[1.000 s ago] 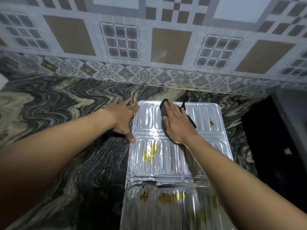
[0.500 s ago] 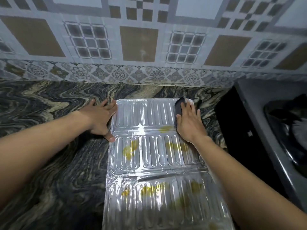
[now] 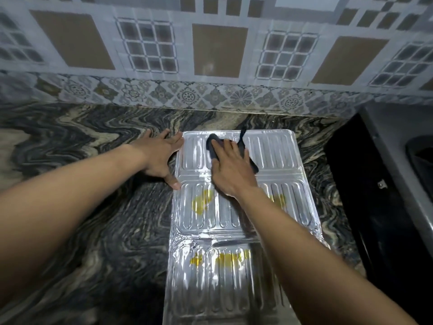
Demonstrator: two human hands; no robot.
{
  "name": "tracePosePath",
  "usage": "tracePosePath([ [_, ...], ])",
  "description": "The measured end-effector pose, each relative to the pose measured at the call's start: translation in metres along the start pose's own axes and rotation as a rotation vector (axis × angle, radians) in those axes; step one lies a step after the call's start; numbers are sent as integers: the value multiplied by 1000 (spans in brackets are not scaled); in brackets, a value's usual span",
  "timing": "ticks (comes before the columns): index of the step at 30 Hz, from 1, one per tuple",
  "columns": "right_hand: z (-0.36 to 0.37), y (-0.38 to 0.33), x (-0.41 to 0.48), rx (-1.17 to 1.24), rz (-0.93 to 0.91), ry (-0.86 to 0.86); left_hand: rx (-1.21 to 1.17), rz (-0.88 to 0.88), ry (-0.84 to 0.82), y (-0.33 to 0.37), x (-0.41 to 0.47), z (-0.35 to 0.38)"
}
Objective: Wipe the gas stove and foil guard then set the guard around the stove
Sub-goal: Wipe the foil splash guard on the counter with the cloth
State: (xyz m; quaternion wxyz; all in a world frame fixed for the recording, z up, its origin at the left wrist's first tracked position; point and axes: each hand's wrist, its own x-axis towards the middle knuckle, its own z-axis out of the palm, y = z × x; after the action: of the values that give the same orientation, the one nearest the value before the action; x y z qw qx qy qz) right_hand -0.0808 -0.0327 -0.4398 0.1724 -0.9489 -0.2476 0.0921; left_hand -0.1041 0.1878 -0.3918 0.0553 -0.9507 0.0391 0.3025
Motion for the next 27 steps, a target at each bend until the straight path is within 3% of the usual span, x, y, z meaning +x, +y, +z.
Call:
tracePosePath([
  [7,19,-33,-32,95,-278,-85,-43,-15,18,-2,-5,0],
  [16,14,-29,-108,95,-317,-190,-46,-36,2,5,-8,-4],
  [21,14,-28,-108,100,-308,-194,-103,4,146,28,-45,15],
  [27,15,-28,-108,71,-308,-184,-226,4,-28,49,-85,56],
])
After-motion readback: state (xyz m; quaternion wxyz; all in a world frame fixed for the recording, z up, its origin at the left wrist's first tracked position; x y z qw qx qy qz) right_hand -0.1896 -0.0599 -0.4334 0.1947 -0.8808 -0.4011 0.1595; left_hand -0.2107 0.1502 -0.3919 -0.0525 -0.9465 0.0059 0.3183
